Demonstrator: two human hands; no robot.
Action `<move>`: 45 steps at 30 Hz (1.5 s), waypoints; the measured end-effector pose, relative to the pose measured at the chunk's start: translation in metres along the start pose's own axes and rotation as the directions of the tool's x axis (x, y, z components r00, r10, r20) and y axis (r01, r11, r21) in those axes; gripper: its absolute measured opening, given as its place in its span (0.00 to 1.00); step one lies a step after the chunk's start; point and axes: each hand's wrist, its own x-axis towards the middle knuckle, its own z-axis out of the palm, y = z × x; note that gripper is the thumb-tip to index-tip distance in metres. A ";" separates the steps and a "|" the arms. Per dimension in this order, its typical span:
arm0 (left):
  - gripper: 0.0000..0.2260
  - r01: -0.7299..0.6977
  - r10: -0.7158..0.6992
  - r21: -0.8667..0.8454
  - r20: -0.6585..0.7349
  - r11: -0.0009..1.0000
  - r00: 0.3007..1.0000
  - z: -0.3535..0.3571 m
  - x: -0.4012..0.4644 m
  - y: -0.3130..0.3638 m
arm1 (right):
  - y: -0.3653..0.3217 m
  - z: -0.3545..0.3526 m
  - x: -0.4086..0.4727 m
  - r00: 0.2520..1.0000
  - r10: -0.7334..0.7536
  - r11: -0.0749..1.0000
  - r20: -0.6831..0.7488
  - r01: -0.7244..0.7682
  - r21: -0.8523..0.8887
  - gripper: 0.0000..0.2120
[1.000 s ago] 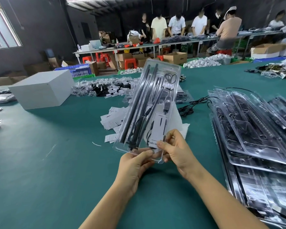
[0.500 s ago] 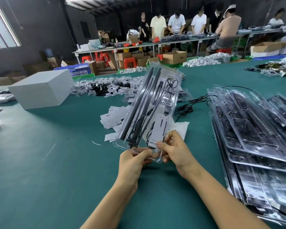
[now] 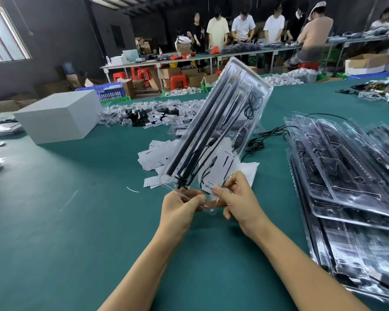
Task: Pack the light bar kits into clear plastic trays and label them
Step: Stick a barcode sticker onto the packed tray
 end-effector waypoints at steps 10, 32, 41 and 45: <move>0.04 -0.044 0.060 0.208 -0.072 0.977 0.996 0.000 0.012 -0.006 | 0.003 0.001 0.002 0.999 -0.035 0.999 -0.008 0.035 -0.015 0.14; 0.09 0.231 -0.193 -0.402 0.133 0.886 0.972 0.005 0.010 -0.001 | -0.005 0.004 0.007 0.980 0.193 0.955 -0.055 -0.175 0.239 0.13; 0.14 0.107 -0.132 -0.466 -0.021 0.878 0.991 0.003 0.007 0.005 | -0.017 -0.011 -0.003 0.963 -0.267 0.492 -0.012 0.126 -0.861 0.25; 0.09 -0.094 0.098 -0.305 -0.002 0.948 0.995 0.002 -0.003 0.007 | -0.011 -0.007 -0.004 0.926 -0.356 0.264 0.126 0.229 -0.937 0.36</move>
